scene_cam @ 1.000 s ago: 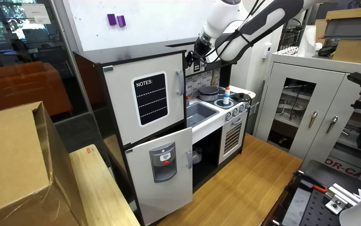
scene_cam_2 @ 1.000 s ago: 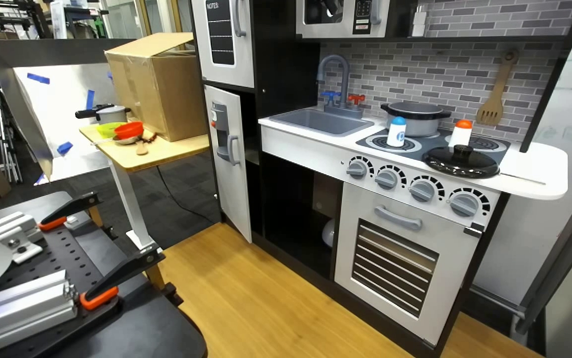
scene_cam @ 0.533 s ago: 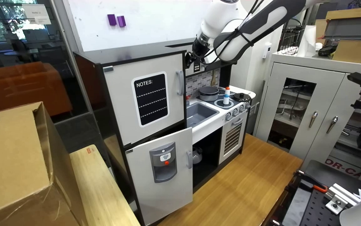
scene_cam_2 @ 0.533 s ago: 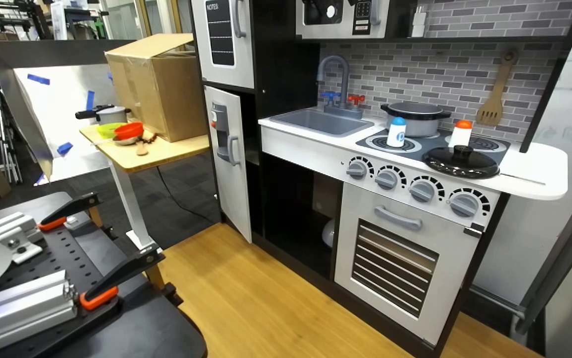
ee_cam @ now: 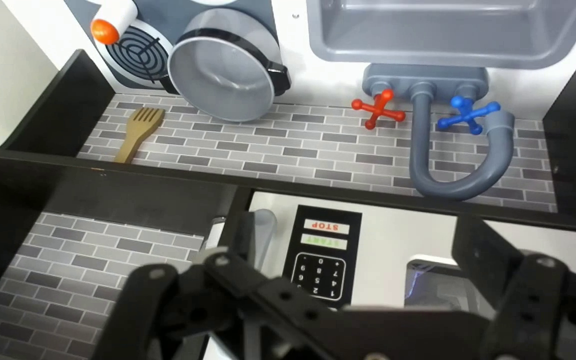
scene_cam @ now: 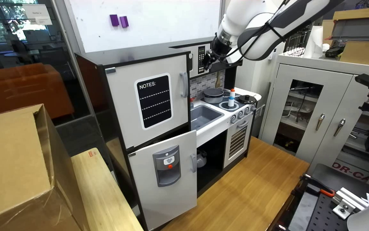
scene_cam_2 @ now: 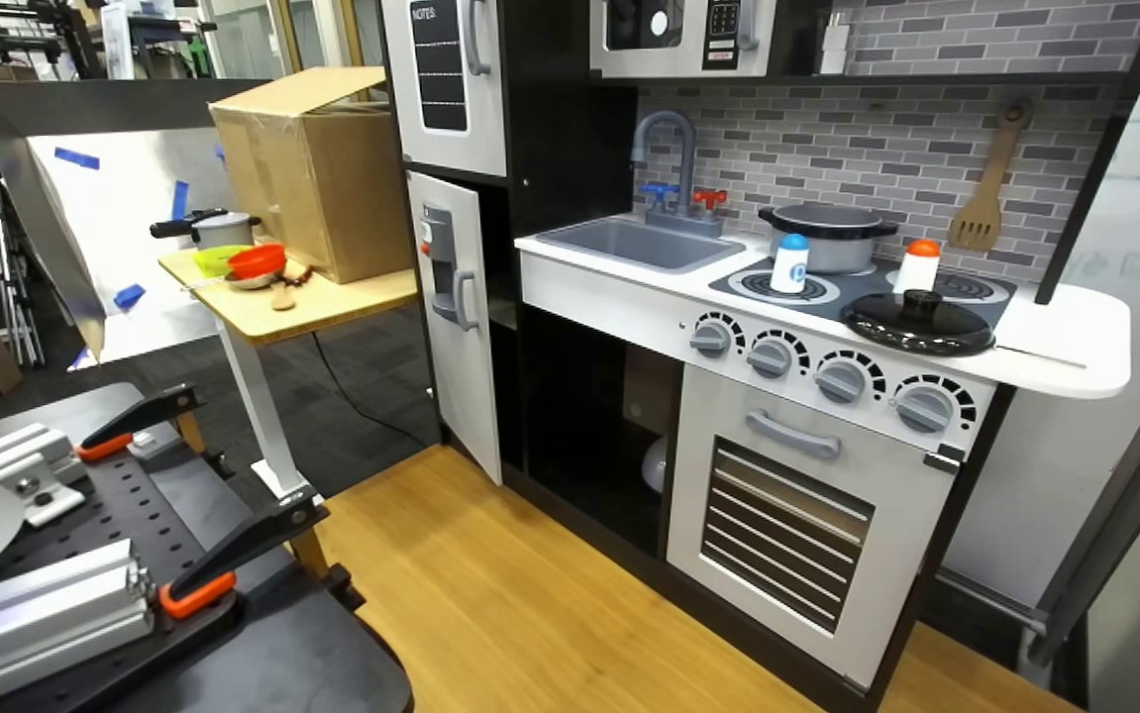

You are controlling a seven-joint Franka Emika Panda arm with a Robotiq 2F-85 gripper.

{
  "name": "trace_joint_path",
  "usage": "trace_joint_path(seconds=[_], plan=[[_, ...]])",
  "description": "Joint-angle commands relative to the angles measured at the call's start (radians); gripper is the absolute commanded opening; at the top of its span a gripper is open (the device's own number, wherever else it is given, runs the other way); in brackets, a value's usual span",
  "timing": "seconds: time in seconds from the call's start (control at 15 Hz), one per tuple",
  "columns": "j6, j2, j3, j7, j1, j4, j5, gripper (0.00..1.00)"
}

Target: Close the microwave door

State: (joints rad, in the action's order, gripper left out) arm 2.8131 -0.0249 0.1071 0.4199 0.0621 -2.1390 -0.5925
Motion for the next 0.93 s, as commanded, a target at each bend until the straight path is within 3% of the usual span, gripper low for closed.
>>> trace_joint_path(seconds=[0.0,0.53,0.6,0.87], plan=[[-0.02,0.093,0.002,-0.025,0.002,-0.106,0.002,1.0],[-0.089,0.238,0.014,-0.002,0.006,-0.26,0.004,1.0],[-0.095,0.252,-0.029,-0.014,0.055,-0.271,0.021,1.0],[-0.075,0.3,-0.035,-0.042,0.082,-0.313,0.073,1.0]])
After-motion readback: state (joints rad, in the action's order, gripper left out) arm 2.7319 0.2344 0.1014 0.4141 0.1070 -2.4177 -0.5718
